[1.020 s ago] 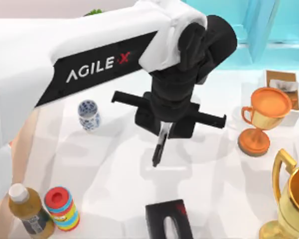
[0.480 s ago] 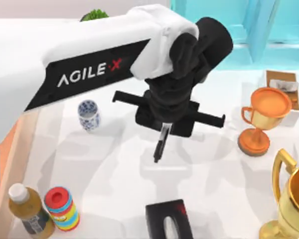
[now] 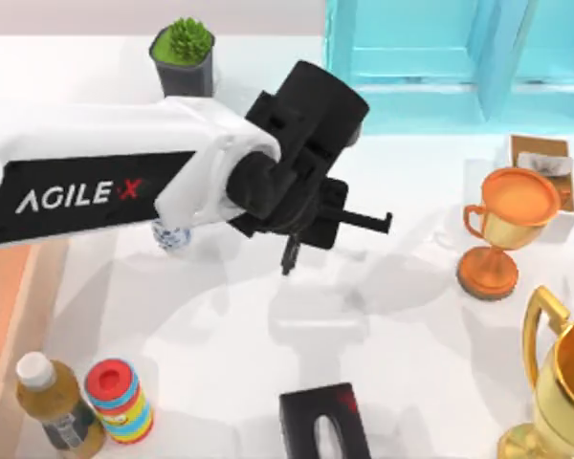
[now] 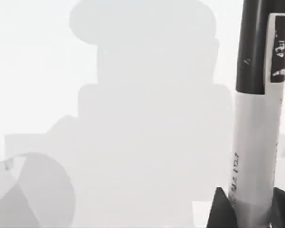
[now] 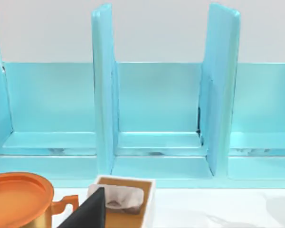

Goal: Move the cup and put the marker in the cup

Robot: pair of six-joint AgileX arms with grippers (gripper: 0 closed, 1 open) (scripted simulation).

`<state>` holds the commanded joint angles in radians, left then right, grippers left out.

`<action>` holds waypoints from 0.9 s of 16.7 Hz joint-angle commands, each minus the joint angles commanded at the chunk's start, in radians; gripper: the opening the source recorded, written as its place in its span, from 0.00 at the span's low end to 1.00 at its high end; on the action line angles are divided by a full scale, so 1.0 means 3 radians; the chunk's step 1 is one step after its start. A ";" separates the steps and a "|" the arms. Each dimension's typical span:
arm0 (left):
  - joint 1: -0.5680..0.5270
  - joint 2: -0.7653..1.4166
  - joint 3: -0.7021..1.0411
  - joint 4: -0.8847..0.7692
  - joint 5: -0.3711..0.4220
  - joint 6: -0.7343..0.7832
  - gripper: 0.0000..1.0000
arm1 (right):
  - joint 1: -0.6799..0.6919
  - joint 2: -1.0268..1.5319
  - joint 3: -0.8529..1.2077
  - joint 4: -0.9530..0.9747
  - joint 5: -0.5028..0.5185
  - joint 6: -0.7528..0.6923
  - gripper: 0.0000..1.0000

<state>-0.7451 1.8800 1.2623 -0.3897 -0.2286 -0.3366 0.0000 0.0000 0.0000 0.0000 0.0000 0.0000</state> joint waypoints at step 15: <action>0.0626 -0.1315 -0.2895 0.4916 -0.0248 0.1162 0.00 | 0.0000 0.0000 0.0000 0.0000 0.0000 0.0000 1.00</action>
<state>-0.5573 1.4857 0.3937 1.0850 -0.3029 0.0121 0.0000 0.0000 0.0000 0.0000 0.0000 0.0000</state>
